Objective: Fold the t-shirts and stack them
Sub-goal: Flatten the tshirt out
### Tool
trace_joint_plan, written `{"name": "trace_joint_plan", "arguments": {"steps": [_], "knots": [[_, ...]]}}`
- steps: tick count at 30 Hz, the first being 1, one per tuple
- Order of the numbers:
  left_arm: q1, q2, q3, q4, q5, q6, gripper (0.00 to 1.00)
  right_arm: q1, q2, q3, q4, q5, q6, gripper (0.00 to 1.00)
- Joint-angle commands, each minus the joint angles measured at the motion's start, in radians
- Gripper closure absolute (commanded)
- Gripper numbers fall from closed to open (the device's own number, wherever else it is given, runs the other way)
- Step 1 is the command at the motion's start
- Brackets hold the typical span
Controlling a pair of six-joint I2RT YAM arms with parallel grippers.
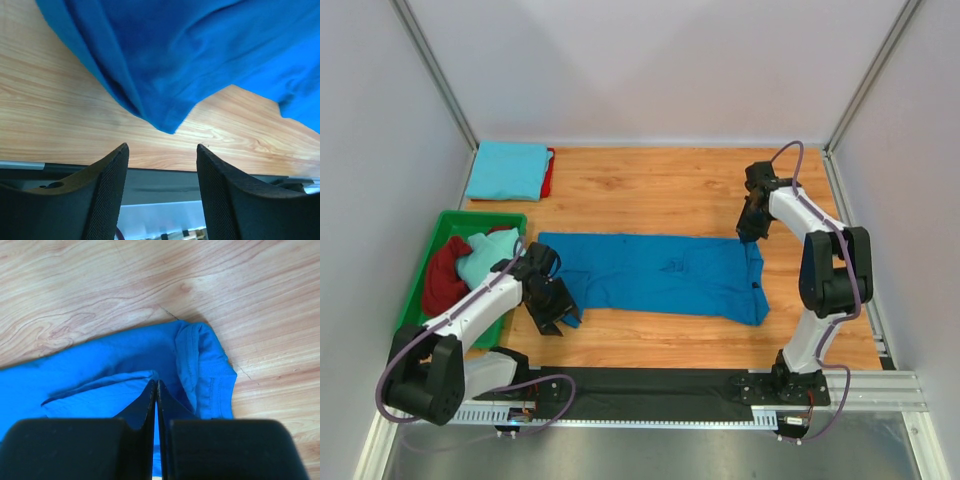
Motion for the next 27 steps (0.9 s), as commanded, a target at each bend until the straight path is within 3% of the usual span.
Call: {"name": "trace_joint_plan", "arguments": {"steps": [1, 7, 11, 14, 18, 21, 23, 24, 27], "knots": [[-0.003, 0.008, -0.020, 0.037, 0.005, -0.068, 0.36, -0.003, -0.051, -0.020, 0.007, -0.002, -0.006, 1.00], [-0.003, 0.098, -0.033, 0.142, -0.034, -0.058, 0.40, -0.003, -0.089, -0.024, 0.000, -0.028, 0.001, 1.00], [-0.003, 0.147, -0.030, 0.186, -0.027, -0.056, 0.48, -0.003, -0.111, -0.021, -0.013, -0.032, -0.003, 1.00], [-0.003, 0.167, -0.020, 0.192, -0.021, -0.053, 0.60, -0.003, -0.119, -0.023, -0.022, -0.034, -0.002, 1.00], [-0.003, 0.154, -0.007, 0.173, -0.021, -0.049, 1.00, -0.003, -0.132, -0.025, -0.039, -0.016, 0.000, 1.00], [-0.003, 0.097, 0.058, 0.116, -0.039, -0.012, 1.00, -0.006, -0.161, 0.014, -0.080, 0.061, 0.010, 1.00], [-0.003, 0.056, 0.231, -0.003, -0.088, 0.048, 1.00, -0.024, -0.206, 0.060, -0.111, 0.121, 0.041, 1.00], [-0.003, 0.046, 0.232, -0.004, -0.109, 0.066, 1.00, -0.033, -0.226, 0.081, -0.111, 0.144, 0.055, 1.00], [0.007, 0.034, 0.460, -0.087, -0.162, 0.147, 1.00, -0.073, -0.266, 0.199, -0.115, 0.207, 0.070, 1.00]]}}
